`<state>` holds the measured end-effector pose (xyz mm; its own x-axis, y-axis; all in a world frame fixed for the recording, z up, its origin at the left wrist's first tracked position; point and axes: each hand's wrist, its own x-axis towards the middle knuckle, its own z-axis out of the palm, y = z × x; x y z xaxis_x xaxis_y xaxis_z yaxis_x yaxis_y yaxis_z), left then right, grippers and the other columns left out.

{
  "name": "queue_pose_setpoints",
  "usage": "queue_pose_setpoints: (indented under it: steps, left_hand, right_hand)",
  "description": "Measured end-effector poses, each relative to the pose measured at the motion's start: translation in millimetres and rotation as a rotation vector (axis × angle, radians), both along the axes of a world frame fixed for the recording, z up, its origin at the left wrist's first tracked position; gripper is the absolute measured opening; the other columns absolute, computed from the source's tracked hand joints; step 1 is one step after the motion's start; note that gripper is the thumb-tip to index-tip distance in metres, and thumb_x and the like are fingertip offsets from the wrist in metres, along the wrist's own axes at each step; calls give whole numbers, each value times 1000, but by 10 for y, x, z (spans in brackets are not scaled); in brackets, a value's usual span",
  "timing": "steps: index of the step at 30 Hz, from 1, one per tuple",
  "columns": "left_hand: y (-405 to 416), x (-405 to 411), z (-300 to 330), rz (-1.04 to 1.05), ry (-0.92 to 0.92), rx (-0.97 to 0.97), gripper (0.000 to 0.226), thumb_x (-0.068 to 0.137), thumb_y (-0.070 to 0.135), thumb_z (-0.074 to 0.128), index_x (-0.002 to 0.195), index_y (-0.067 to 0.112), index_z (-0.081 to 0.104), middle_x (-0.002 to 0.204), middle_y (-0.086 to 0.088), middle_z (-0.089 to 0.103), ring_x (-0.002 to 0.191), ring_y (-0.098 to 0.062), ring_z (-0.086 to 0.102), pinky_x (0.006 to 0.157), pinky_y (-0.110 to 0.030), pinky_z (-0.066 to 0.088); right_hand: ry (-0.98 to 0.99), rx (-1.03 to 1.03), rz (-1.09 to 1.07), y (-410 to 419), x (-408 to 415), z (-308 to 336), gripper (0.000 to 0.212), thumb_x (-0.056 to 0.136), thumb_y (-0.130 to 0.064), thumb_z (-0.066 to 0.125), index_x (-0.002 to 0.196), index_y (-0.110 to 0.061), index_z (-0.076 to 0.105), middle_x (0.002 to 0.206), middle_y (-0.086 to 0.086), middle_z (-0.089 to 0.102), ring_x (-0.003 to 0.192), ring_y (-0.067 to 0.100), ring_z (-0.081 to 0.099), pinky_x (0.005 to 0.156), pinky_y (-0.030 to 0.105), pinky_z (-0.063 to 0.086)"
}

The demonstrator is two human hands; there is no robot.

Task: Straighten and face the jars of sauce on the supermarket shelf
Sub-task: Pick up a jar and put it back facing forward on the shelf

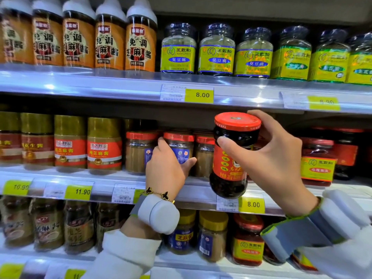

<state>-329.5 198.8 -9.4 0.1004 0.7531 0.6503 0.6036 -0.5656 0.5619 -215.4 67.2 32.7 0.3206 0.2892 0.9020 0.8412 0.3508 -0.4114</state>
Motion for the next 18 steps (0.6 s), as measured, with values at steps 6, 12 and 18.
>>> queue_pose_setpoints:
  steps: [6, 12, 18]
  left_hand:
    - [-24, -68, 18, 56, 148, -26, 102, 74, 54, 66, 142, 2, 11, 123, -17, 55, 110, -34, 54, 78, -38, 43]
    - [-337, -190, 97, 265, 247, 202, 63, 79, 43, 65, 125, 10, 39, 111, -9, 54, 95, -28, 56, 61, -33, 38]
    - [-903, 132, 262, -345, -145, 413, 37, 79, 33, 55, 114, 23, 53, 105, 4, 54, 98, -18, 54, 81, -33, 46]
  right_hand:
    - [4, -19, 6, 27, 56, -30, 67, 54, -59, 72, 113, -30, 58, 85, -37, 52, 84, -26, 50, 71, -5, 35]
    - [32, -33, -12, -4, 135, -3, 67, 52, -62, 70, 111, -32, 58, 83, -36, 54, 84, -23, 51, 73, -3, 38]
    - [75, -15, -68, -191, 302, 72, 46, 52, -57, 74, 91, -40, 57, 79, -30, 62, 77, -15, 58, 72, 3, 42]
